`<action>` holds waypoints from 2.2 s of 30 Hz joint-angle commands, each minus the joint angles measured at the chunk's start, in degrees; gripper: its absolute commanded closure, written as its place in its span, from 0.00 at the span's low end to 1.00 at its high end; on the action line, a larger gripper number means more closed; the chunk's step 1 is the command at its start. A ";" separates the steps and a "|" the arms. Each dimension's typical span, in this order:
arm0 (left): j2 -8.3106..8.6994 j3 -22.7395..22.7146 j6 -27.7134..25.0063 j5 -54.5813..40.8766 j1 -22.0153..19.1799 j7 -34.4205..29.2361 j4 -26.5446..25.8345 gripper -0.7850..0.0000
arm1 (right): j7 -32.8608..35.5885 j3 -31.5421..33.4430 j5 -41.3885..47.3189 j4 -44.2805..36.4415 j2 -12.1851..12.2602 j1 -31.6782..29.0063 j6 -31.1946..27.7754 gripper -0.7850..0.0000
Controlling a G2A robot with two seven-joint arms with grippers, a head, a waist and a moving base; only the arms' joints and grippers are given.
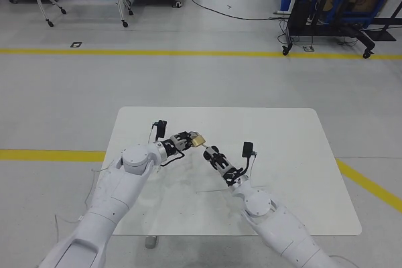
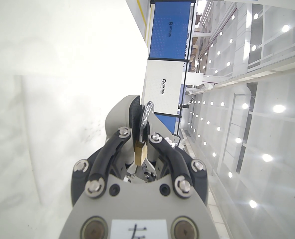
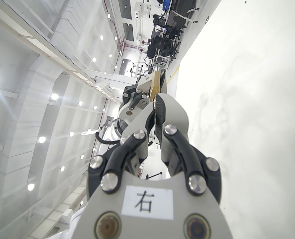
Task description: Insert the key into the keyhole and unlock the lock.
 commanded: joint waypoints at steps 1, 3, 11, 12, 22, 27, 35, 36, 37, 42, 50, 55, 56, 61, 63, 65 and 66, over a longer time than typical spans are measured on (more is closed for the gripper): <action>-0.05 -0.01 -0.07 0.01 -0.09 -0.05 0.20 1.00 | 0.16 0.06 0.02 0.20 -0.16 0.08 0.03 1.00; -0.10 -0.01 -0.03 -0.03 -0.19 -0.06 0.40 1.00 | 0.25 0.16 -0.14 0.32 -0.31 0.18 0.02 1.00; -0.33 0.07 -0.23 -0.07 -0.48 -0.34 1.04 1.00 | 0.16 0.09 -1.01 0.51 -1.03 0.42 0.68 1.00; -0.37 0.09 -0.24 -0.08 -0.49 -0.32 1.14 1.00 | 0.19 0.09 -1.02 0.62 -1.12 0.46 0.65 1.00; -0.65 0.23 0.14 -0.10 -0.82 -0.58 1.82 1.00 | 1.29 -0.72 -2.57 1.01 -2.02 0.64 0.82 1.00; -0.75 0.24 0.01 0.03 -0.80 -0.58 1.85 1.00 | 1.63 -0.68 -2.91 1.44 -2.40 0.79 0.74 1.00; -0.68 0.54 -1.51 2.08 -0.54 -1.49 0.84 1.00 | 2.49 1.47 -2.77 1.84 -2.43 0.54 0.33 1.00; -0.66 0.56 -1.76 2.31 -0.54 -1.72 0.76 1.00 | 2.75 1.66 -2.69 1.78 -2.44 0.47 0.35 1.00; -0.65 0.55 -1.97 2.40 -0.52 -1.93 0.72 1.00 | 3.04 1.80 -2.75 1.76 -2.44 0.43 0.43 1.00; -0.65 0.50 -2.60 2.76 -0.54 -2.62 0.67 1.00 | 4.00 2.58 -3.10 1.55 -2.50 0.41 0.65 1.00; -0.76 0.07 -2.20 1.77 -0.37 -2.49 0.83 1.00 | 6.08 4.44 -3.17 1.11 -2.28 -0.79 -1.74 0.00; -0.89 -0.21 -2.02 0.67 -0.30 -2.57 0.97 1.00 | 6.08 4.44 -3.17 1.11 -2.28 -0.79 -1.74 0.00; -0.91 -0.32 -2.19 0.43 -0.27 -2.47 0.96 1.00 | 6.08 4.44 -3.17 1.11 -2.28 -0.79 -1.74 0.00; -0.94 -0.62 -4.67 0.47 0.19 -1.82 0.08 1.00 | 6.08 4.44 -3.17 1.11 -2.28 -0.79 -1.74 0.00; -0.92 -0.84 -5.90 0.42 0.41 -1.72 -0.30 1.00 | 6.08 4.44 -3.17 1.11 -2.28 -0.79 -1.74 0.00; -0.88 -1.14 -7.23 0.28 0.69 -1.81 -0.62 1.00 | 8.52 5.01 1.37 -0.42 -2.30 -1.75 -2.49 0.00; -0.84 -1.29 -8.00 0.33 0.82 -1.89 -0.84 1.00 | 9.29 6.42 4.08 -1.23 -2.13 -2.35 -3.79 0.00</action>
